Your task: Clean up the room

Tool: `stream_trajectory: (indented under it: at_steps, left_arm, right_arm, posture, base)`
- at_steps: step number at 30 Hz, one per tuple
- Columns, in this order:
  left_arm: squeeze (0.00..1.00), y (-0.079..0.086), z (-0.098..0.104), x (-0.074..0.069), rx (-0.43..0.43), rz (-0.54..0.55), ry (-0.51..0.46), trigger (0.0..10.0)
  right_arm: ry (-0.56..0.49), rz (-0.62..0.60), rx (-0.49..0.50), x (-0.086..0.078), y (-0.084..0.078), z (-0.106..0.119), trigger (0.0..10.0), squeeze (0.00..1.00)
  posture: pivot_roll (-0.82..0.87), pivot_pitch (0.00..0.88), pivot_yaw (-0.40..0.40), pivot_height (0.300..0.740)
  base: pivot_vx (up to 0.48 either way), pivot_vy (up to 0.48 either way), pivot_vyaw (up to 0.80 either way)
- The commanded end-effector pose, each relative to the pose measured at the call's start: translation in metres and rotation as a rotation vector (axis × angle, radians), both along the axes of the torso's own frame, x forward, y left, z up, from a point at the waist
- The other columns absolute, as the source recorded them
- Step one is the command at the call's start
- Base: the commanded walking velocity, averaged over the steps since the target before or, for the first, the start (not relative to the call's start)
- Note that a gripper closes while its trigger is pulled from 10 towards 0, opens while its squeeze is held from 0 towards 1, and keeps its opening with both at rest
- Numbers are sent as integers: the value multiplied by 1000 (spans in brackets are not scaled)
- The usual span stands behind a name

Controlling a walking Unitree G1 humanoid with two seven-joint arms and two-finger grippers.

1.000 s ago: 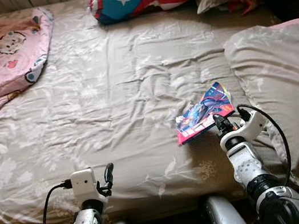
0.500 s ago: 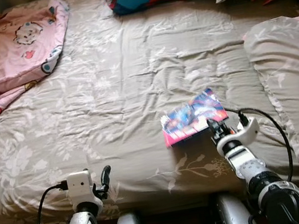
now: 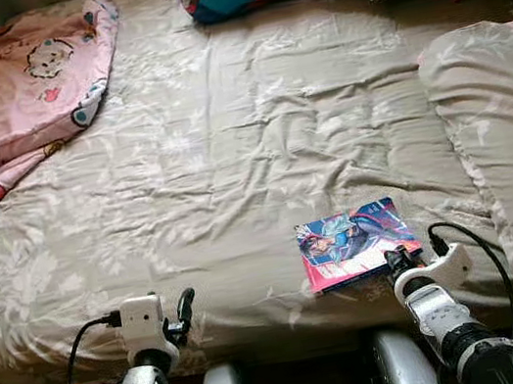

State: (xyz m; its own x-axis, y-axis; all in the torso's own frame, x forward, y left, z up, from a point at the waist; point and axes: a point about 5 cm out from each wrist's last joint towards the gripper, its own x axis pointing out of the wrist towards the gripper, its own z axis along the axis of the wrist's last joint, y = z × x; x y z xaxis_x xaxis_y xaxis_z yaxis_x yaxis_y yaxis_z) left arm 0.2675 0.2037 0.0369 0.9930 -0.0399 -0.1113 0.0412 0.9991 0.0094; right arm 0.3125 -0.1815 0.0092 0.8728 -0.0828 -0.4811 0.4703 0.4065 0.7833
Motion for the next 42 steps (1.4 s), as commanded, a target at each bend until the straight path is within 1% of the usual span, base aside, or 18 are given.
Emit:
stream_trajectory:
  at_steps: [1, 5, 6, 8, 10, 11, 12, 17, 18, 19, 23, 24, 26, 31, 34, 35, 41, 42]
  left_arm:
    - [0, 5, -2, -4, 17, 10, 17, 10000]
    - [0, 5, -2, -5, 17, 14, 18, 10000]
    - [0, 5, -2, -5, 18, 16, 18, 10000]
    - [0, 5, -3, -6, 17, 19, 19, 10000]
    - [0, 5, -3, -6, 17, 20, 19, 10000]
    - [0, 4, -3, -6, 17, 22, 20, 10000]
    - [0, 4, -3, -6, 17, 22, 20, 10000]
    - [0, 4, -4, -6, 16, 25, 23, 10000]
    - [0, 4, -4, -6, 16, 26, 25, 10000]
    - [0, 4, -4, -6, 16, 26, 26, 10000]
    - [0, 4, -5, -6, 15, 26, 27, 10000]
    - [0, 3, -4, -6, 15, 25, 27, 10000]
    - [0, 3, -4, -5, 14, 25, 25, 10000]
    - [0, 2, -4, -5, 14, 25, 26, 10000]
    - [0, 2, -4, -4, 14, 26, 26, 10000]
    - [0, 2, -4, -4, 13, 28, 26, 10000]
    - [0, 1, -4, -4, 11, 29, 25, 10000]
    - [0, 1, -5, -4, 11, 29, 26, 10000]
  right_arm:
    - [32, -31, 13, -6, 0, -7, 10000, 0]
    - [10, -39, 40, -3, 3, -4, 10000, 0]
    - [7, -40, 48, -2, 4, -3, 10000, 620]
    - [5, -34, 55, -1, 7, -2, 10000, 1000]
    - [4, -32, 55, -1, 7, -2, 10000, 973]
    - [6, -29, 52, 0, 8, -2, 10000, 71]
    - [6, -27, 50, 0, 8, -2, 10000, 0]
    - [7, -29, 47, 0, 7, -1, 10000, 8]
    - [1, -29, 54, 0, 7, -1, 10000, 796]
    - [-2, -27, 56, 0, 8, -1, 10000, 1000]
    - [18, -19, 43, -1, 9, -3, 10000, 1000]
    - [39, -15, 33, -3, 9, -5, 10000, 431]
    - [50, -20, 34, -5, 9, -7, 10000, 0]
    - [58, -17, 32, -6, 9, -9, 10000, 0]
    - [63, -14, 32, -7, 9, -9, 10000, 529]
    - [57, -12, 36, -7, 9, -9, 10000, 1000]
    - [59, -5, 27, -6, 9, -8, 10000, 1000]
    - [59, 3, 16, -5, 9, -8, 10000, 133]
  posture:
    - [96, 260, 79, 607]
    - [97, 260, 77, 607]
    - [96, 258, 74, 607]
    - [97, 258, 73, 607]
    - [98, 259, 73, 607]
    - [96, 260, 71, 607]
    - [96, 260, 71, 607]
    - [92, 258, 69, 607]
    - [92, 258, 69, 607]
    - [91, 258, 69, 607]
    - [91, 257, 69, 607]
    - [90, 256, 69, 607]
    - [89, 257, 69, 607]
    - [86, 254, 68, 607]
    - [85, 254, 66, 607]
    - [87, 253, 64, 607]
    - [86, 252, 63, 607]
    - [84, 251, 62, 607]
  base:
    - [0, 0, 0]
    - [0, 0, 0]
    - [0, 0, 0]
    - [0, 0, 0]
    - [0, 0, 0]
    - [0, 0, 0]
    - [0, 0, 0]
    - [0, 0, 0]
    - [0, 0, 0]
    - [0, 0, 0]
    - [0, 0, 0]
    - [0, 0, 0]
    - [0, 0, 0]
    - [0, 0, 0]
    - [0, 0, 0]
    - [0, 0, 0]
    - [0, 0, 0]
    - [0, 0, 0]
